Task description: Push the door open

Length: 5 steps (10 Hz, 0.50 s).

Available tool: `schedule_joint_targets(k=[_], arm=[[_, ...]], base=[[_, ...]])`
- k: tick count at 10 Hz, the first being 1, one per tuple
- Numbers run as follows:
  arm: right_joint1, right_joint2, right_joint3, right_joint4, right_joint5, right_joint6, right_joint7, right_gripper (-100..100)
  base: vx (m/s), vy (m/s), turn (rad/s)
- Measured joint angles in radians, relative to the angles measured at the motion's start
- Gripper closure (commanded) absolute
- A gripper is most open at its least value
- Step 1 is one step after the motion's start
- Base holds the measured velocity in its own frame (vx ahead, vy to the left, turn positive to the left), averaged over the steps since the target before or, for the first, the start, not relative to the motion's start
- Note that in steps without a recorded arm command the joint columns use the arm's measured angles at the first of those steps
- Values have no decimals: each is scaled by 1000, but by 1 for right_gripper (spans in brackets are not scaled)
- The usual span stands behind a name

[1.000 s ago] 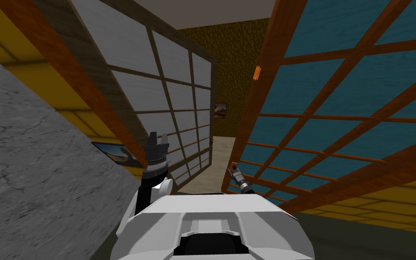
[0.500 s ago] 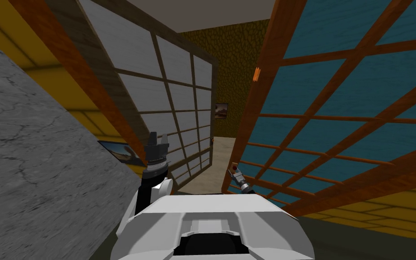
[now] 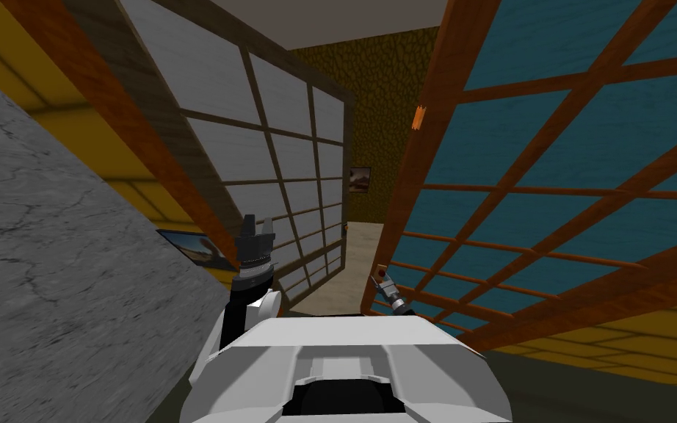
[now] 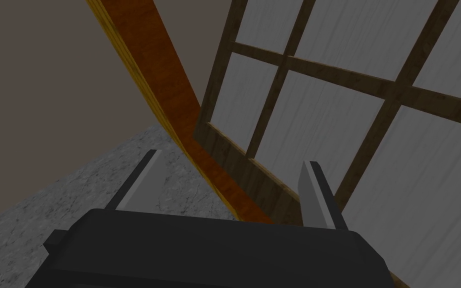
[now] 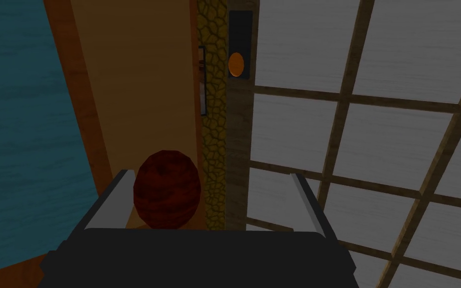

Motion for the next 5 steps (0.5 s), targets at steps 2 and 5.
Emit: schedule_joint_targets(k=[2,5], arm=[[-26,-17,-24,47,-31,-31,14,100],[-37,-25,-41,46,-82,-29,-58,100]], base=[[0,-38,17],[30,-31,73]])
